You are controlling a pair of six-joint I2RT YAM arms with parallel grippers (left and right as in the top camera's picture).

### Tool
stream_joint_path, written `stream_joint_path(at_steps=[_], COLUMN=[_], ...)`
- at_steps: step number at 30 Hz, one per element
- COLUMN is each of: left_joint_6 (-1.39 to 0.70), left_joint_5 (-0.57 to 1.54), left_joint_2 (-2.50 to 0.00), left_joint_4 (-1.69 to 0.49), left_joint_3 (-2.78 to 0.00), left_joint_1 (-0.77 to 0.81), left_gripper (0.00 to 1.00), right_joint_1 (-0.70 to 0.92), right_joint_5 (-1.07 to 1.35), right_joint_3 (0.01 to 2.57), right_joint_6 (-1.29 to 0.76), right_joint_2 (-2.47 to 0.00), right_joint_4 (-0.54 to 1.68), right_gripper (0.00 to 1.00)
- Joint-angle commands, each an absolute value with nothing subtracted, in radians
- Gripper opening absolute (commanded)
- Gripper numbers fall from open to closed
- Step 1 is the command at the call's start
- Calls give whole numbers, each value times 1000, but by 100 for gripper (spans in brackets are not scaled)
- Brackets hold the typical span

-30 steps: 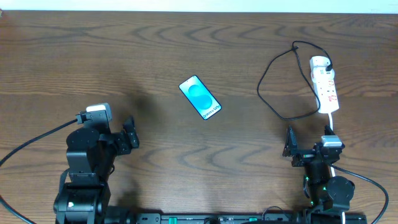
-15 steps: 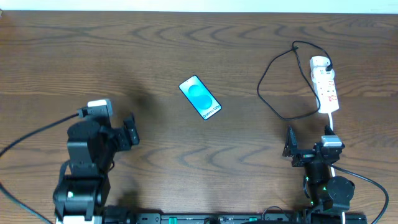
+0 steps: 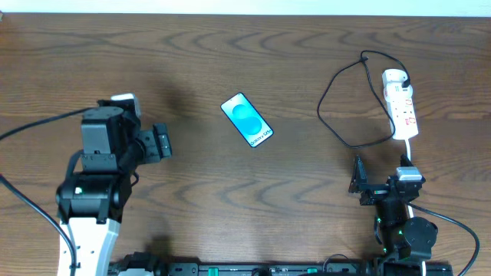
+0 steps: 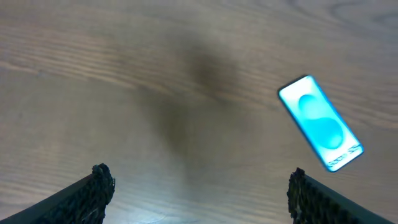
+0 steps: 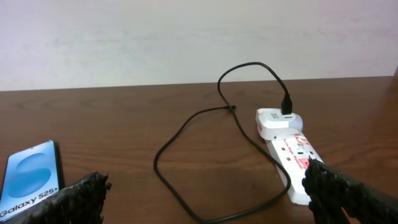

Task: Plug charger to phone and switch on socket
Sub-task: 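Raise the left arm and move its gripper toward the phone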

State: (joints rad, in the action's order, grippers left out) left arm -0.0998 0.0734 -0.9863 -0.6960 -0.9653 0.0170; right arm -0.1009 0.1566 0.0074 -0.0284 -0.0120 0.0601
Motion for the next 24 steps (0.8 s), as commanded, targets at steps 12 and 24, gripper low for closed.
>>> stream_joint_path(at_steps=[12, 24], left_joint_6=[-109, -109], left_joint_5=[123, 123], left_joint_2=[-1050, -1201], left_joint_4=[-719, -800], left_joint_3=[-1117, -1261], left_joint_1=[19, 19], left_gripper=[91, 91], right_joint_1=[-103, -103], right_joint_5=[149, 149], right_joint_3=[6, 6], right_joint_6=[-10, -10], right_joint_2=[-6, -6], right_joint_4=[64, 64], right_gripper=[99, 99])
